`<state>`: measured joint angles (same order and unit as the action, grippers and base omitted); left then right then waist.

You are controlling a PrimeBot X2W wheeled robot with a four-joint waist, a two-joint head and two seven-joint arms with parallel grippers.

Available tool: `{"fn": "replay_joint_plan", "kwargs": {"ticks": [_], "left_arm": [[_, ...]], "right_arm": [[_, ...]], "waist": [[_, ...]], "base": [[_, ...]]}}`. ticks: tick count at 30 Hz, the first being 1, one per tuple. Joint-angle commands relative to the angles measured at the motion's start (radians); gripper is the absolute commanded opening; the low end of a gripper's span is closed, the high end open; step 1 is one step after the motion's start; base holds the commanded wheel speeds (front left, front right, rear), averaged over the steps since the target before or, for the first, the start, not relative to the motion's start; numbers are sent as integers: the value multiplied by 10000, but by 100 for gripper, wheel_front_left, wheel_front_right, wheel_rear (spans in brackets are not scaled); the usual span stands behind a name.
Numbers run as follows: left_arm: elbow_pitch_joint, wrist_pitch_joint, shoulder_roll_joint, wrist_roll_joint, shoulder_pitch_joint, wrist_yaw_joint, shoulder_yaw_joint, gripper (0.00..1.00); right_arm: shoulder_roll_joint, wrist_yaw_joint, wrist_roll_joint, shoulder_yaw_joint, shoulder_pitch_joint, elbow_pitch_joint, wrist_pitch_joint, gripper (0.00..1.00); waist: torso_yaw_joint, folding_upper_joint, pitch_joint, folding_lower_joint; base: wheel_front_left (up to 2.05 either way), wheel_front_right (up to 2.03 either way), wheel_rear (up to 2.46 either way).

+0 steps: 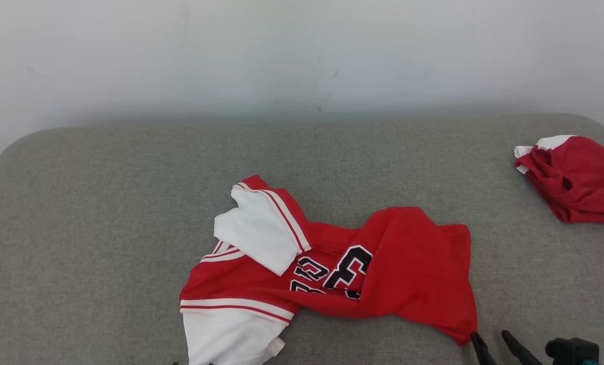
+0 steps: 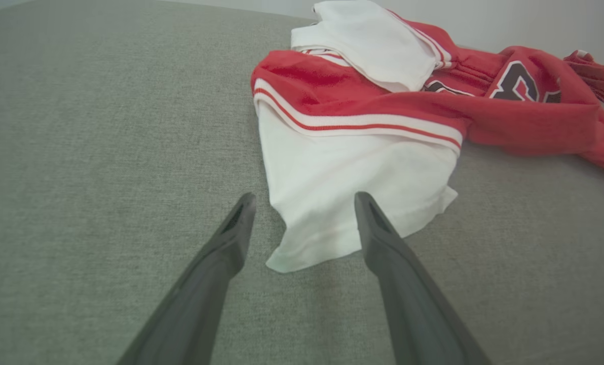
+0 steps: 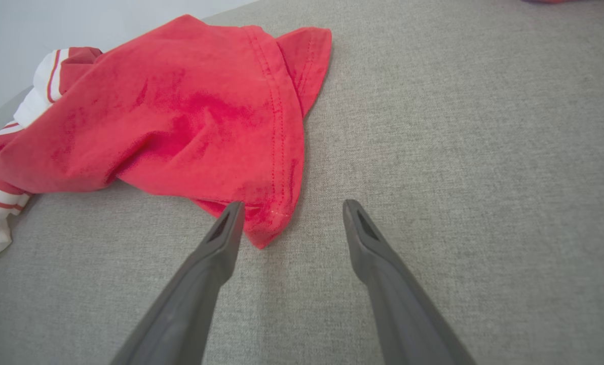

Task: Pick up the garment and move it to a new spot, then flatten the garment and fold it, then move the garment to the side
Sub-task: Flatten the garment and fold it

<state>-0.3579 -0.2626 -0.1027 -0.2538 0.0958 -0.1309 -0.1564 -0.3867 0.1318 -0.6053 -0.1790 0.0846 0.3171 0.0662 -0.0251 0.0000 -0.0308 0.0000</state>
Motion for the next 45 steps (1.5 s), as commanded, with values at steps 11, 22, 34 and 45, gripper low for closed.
{"fn": "replay_joint_plan", "kwargs": {"ticks": [11, 22, 34, 45], "left_arm": [[-1230, -30, -44, -455, -771, 16, -368, 100], [-2092, -30, 31, -1455, -1513, 16, -949, 0], [1132, -31, -336, -1749, -544, 16, -530, 0], [2814, 942, -2894, -2755, -5076, 18, -662, 0]], "right_arm": [[318, -27, 179, -457, -1035, 1356, 384, 100], [428, -27, -173, -946, -1478, 2276, 824, 0], [-46, -27, -389, -803, -1272, 305, 1483, 0], [-237, -27, -116, -922, -5729, -1262, -256, 0]], "waist": [[-155, 0, -286, 0], [-277, 0, -218, 0], [-107, 0, -84, 0], [528, 0, -1479, 0]], "base": [[0, 0, 0], [0, 0, 0], [0, 0, 0], [0, 0, 0]]}}
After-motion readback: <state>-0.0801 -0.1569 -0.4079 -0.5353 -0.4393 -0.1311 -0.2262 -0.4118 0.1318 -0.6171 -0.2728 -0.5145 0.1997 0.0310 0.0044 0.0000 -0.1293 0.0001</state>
